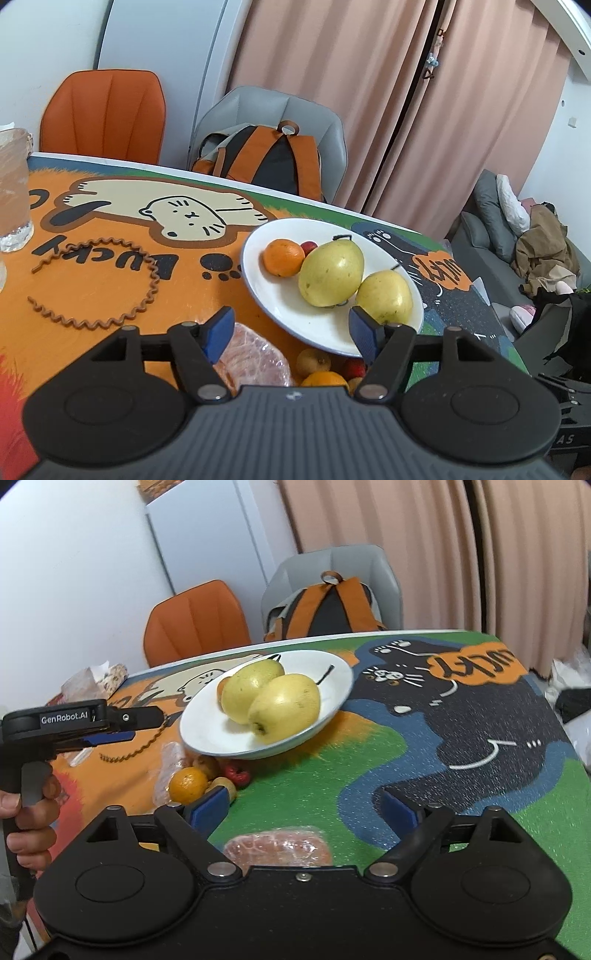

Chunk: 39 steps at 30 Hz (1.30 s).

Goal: Organize fruits
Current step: 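Close the right gripper on the plastic-wrapped pink food item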

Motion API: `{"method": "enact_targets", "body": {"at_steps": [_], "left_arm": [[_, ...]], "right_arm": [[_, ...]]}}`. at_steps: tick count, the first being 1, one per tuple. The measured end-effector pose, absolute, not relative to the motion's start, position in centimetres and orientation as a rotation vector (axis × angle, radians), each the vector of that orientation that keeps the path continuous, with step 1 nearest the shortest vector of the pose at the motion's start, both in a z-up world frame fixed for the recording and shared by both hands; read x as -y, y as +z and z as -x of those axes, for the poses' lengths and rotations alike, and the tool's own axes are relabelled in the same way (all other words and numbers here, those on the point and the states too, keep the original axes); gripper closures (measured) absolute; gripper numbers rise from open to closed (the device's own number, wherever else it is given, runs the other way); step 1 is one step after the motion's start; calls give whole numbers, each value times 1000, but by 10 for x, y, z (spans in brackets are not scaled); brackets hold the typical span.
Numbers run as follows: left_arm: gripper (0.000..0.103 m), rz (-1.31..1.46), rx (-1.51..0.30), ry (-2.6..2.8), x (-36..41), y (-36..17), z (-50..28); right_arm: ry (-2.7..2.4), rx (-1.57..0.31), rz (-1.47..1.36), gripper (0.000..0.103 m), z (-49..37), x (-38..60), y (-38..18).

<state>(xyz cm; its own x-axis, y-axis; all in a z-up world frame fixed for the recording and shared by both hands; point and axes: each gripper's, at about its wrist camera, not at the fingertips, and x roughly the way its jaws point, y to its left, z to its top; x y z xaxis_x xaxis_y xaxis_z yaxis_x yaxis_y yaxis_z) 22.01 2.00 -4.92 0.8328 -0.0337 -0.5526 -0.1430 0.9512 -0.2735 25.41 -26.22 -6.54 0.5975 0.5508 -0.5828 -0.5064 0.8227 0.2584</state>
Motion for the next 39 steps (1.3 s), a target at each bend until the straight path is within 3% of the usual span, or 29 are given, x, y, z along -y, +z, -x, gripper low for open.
{"method": "enact_targets", "body": {"at_steps": [3, 12, 21, 39], "left_arm": [[37, 319, -587, 63, -20, -52, -215], [37, 328, -615, 92, -26, -63, -196], [37, 348, -648, 113, -35, -74, -186], [37, 362, -688, 94, -43, -91, -174]], "right_arm": [[640, -707, -58, 24, -252, 256, -65], [680, -722, -38, 27, -251, 241, -70], [687, -751, -20, 35, -251, 231, -78], [655, -797, 48, 34, -231, 233, -85]]}}
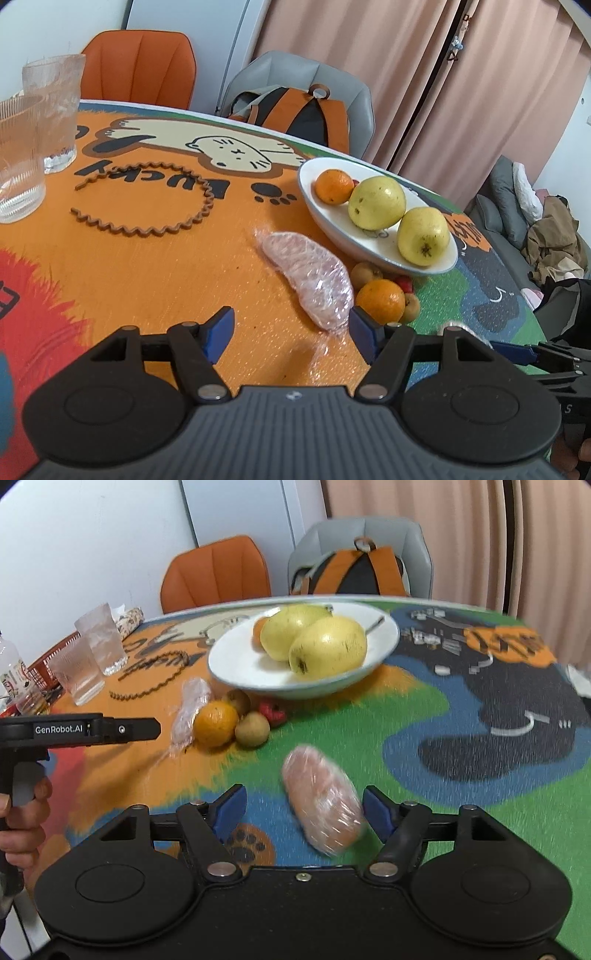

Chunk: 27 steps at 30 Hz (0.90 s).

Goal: Organize fruits
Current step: 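Close the right gripper on the plastic-wrapped pink food item, then close the left gripper on the other wrapped pink item while the right gripper holds its own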

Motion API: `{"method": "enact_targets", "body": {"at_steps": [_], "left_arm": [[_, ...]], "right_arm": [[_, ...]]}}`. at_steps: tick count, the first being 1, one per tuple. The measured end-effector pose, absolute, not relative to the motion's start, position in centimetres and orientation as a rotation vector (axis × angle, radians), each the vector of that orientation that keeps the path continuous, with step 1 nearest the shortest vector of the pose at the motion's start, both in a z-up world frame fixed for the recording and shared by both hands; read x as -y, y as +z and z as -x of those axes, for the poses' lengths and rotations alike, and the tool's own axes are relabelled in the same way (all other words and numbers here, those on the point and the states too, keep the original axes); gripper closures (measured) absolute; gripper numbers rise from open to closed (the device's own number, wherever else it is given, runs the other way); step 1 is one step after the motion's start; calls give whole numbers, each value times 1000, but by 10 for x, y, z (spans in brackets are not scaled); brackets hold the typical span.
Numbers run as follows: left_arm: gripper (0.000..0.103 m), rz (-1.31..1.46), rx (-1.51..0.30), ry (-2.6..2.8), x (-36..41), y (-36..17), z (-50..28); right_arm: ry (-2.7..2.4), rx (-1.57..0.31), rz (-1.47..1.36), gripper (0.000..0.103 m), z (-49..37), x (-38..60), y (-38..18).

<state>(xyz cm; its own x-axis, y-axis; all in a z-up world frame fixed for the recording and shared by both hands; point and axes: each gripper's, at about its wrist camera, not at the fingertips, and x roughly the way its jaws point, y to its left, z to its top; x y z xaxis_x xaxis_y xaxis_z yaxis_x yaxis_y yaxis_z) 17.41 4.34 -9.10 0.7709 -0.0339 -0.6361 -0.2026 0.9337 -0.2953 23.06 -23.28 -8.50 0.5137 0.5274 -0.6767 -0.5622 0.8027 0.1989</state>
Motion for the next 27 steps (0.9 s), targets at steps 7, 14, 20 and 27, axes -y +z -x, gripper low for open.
{"method": "enact_targets", "body": {"at_steps": [7, 14, 20, 27], "left_arm": [[37, 350, -699, 82, -46, -96, -174], [37, 335, -699, 74, -44, -96, -178], [37, 297, -701, 75, -39, -97, -186], [37, 278, -703, 72, -31, -98, -199]], "right_arm": [[622, -795, 46, 31, -224, 237, -88], [623, -779, 78, 39, -228, 229, -89], [596, -755, 137, 67, -230, 228, -88], [608, -755, 124, 69, -232, 234, -88]]}}
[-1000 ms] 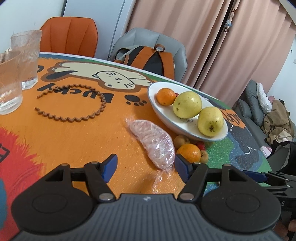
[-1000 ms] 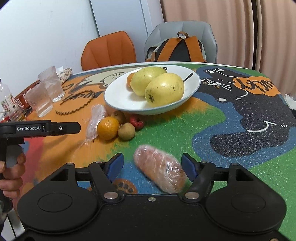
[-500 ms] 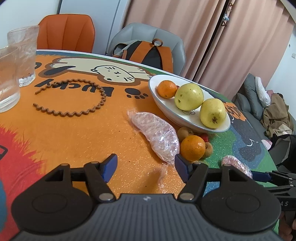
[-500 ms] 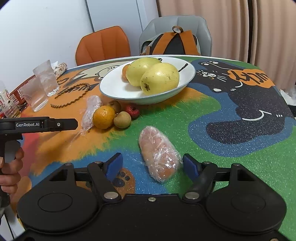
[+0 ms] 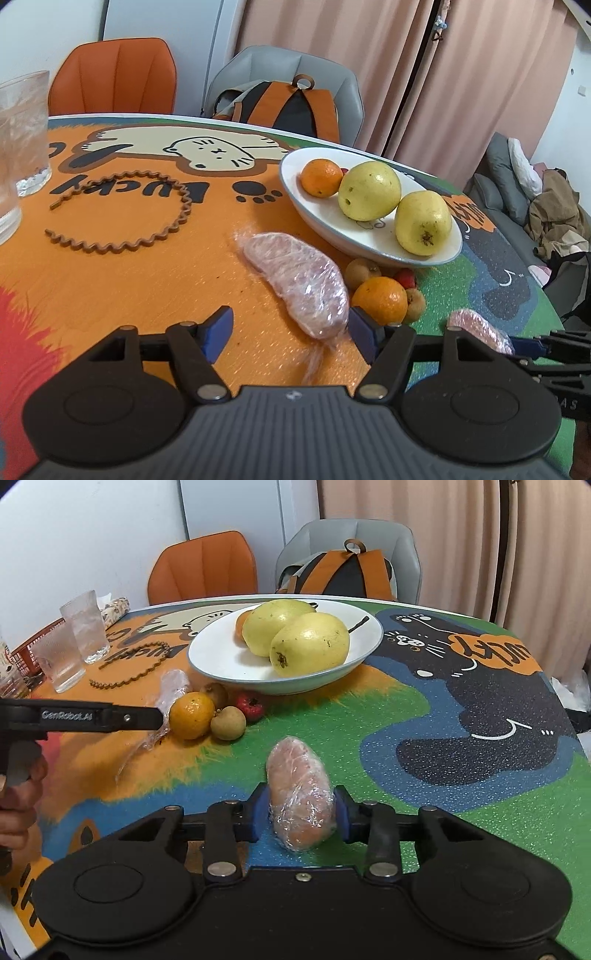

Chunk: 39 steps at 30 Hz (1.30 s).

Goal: Organize fruits
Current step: 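Close the left gripper on the other wrapped pink item while the right gripper holds its own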

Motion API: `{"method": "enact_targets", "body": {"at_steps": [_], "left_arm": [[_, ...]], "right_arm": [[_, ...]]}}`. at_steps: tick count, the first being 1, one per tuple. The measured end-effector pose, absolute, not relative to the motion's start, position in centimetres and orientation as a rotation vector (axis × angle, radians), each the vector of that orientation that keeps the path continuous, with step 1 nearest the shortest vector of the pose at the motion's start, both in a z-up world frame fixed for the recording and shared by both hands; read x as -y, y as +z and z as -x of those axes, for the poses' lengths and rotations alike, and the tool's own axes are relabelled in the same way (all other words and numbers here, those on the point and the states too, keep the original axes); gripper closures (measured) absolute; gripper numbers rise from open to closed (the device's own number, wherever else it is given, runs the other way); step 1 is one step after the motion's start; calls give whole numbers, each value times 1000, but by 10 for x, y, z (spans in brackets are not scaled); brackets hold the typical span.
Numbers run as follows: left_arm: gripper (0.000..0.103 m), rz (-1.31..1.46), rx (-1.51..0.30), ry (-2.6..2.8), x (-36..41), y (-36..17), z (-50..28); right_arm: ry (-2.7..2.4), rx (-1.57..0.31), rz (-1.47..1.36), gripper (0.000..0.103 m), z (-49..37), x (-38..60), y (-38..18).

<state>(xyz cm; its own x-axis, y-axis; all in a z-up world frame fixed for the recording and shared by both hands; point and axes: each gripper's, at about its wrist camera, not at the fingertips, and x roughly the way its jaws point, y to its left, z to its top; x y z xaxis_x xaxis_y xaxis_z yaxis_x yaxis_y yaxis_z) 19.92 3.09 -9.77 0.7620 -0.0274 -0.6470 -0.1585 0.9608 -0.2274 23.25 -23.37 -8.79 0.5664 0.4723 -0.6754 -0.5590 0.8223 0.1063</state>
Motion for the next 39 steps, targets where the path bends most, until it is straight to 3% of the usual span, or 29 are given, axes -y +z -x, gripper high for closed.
{"method": "enact_targets", "body": {"at_steps": [20, 25, 33, 36, 39], "left_arm": [[37, 285, -683, 117, -22, -96, -235], [44, 259, -695, 117, -24, -99, -234], [44, 154, -694, 134, -9, -102, -232], [59, 144, -690, 122, -11, -102, -230], [64, 175, -686, 111, -18, -101, -226]], "right_arm": [[576, -710, 67, 70, -248, 252, -72], [577, -706, 63, 70, -249, 251, -72], [588, -714, 59, 69, -245, 246, -74], [587, -702, 61, 69, -243, 246, -69], [584, -692, 56, 69, -242, 248, -65]]}}
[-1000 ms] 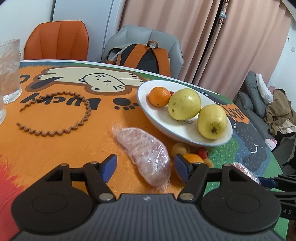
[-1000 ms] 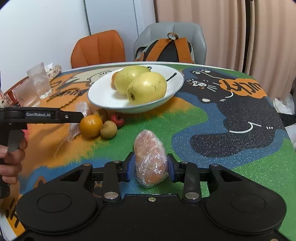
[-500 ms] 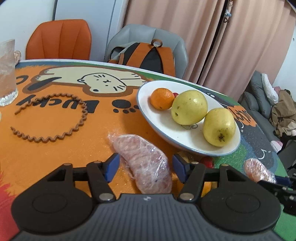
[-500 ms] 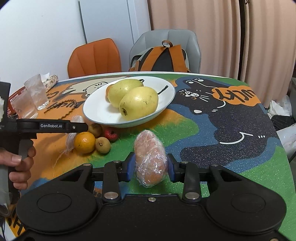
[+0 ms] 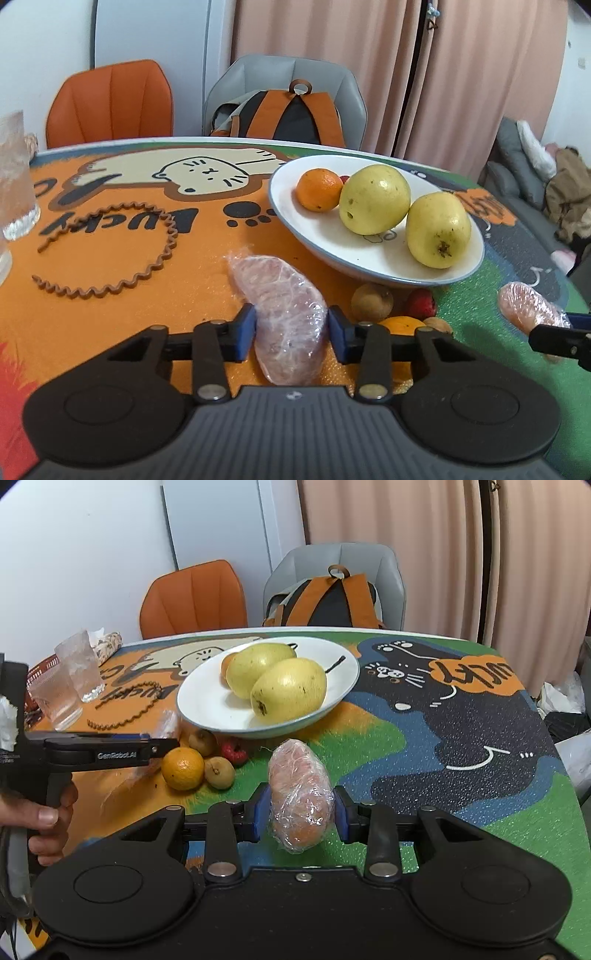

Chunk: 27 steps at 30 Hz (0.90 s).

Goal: Organize fruits
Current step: 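Close the left gripper on the other wrapped pink item while the right gripper holds its own, then carry both wrapped pink items over the white plate with both grippers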

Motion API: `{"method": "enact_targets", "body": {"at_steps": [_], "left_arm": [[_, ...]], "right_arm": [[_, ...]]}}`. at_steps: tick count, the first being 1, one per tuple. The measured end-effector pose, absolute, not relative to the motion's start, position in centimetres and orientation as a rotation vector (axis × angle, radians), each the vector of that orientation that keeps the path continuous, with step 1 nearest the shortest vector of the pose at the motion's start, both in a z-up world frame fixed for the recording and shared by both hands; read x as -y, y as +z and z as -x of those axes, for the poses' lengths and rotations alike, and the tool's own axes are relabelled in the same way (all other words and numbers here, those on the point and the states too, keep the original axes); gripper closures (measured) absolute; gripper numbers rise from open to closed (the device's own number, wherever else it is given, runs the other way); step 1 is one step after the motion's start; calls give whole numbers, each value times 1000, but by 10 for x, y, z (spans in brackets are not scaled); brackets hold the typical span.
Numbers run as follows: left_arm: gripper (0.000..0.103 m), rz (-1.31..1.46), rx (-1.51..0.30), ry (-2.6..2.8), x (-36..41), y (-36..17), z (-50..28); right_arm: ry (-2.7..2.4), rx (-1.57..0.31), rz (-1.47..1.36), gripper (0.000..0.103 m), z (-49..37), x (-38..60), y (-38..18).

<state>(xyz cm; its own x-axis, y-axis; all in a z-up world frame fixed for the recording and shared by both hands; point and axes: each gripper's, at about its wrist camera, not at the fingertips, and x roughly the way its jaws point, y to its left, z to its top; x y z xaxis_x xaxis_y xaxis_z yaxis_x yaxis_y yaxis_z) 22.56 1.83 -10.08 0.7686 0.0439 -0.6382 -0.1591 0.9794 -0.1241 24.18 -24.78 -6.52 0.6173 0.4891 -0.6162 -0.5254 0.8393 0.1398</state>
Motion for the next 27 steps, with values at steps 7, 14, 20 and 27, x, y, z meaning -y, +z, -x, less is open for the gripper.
{"method": "enact_targets", "body": {"at_steps": [7, 14, 20, 27], "left_arm": [[65, 230, -658, 100, -29, -94, -209], [65, 249, -610, 105, -36, -77, -198], [65, 252, -577, 110, -38, -62, -193], [65, 256, -549, 104, -36, -49, -195]], "right_arm": [[600, -672, 56, 69, -239, 240, -59], [622, -650, 57, 69, -237, 232, -53], [639, -629, 53, 70, -238, 228, -47], [639, -610, 46, 70, -243, 229, -41]]}}
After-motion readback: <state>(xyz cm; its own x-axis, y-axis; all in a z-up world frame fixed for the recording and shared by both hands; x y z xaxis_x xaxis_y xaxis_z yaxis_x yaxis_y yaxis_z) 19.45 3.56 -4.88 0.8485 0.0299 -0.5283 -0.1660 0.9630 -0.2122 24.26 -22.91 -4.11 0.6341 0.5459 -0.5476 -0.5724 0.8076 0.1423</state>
